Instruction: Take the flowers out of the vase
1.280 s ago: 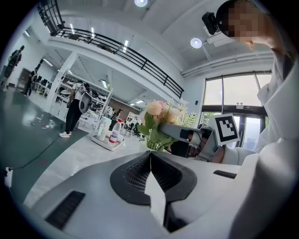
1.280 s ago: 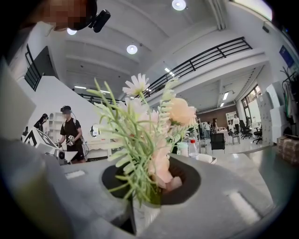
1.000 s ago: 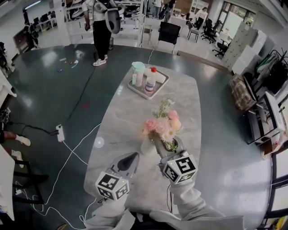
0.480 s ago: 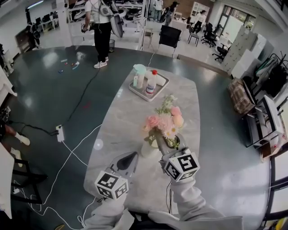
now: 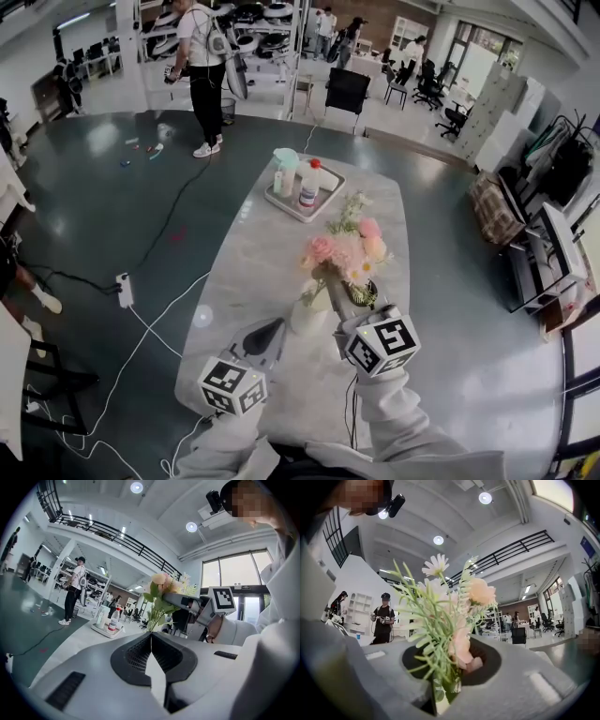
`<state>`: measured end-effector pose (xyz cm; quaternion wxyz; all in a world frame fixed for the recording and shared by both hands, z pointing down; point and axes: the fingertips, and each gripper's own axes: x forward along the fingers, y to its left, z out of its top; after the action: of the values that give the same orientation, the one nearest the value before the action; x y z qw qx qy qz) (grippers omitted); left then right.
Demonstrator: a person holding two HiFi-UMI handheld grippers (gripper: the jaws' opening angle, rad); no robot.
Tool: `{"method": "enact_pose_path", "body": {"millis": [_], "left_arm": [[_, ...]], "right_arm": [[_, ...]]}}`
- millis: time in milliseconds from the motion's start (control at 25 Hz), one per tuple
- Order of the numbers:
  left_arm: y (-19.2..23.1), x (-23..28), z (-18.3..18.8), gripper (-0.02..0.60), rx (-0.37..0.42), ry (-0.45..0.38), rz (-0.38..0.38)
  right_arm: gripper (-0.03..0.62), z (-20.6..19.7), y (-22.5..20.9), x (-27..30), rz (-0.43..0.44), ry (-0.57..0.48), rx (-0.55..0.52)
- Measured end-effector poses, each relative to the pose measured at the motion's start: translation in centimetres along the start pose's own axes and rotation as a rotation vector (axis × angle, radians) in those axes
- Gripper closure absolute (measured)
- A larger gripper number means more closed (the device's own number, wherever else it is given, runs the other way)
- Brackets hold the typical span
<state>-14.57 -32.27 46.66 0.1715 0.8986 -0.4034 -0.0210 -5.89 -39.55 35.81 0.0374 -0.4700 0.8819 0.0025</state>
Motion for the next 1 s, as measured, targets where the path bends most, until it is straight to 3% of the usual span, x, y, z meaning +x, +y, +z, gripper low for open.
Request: {"method": "enact_pose_path", "body": {"millis": [240,680,1000], "left_arm": [[-1.5,0.0,0.9,0.578,0.016,-0.014,-0.011],[-3.8,0.9,2.5,0.578,0.05,-0.041,-0.06],[-8.5,4.2,3.6,0.578,0.077,-0.034,-0.157]], "right_arm": [[0.503,3.2,0.3,-1.4,0.028,-0.064,0.046],[0.499,10.8,0.7,-5.2,0.06,-0.185,-0.009],[0.497,15.2,-3.6,-11.1,-0.065,-0.246,-0.063]]}}
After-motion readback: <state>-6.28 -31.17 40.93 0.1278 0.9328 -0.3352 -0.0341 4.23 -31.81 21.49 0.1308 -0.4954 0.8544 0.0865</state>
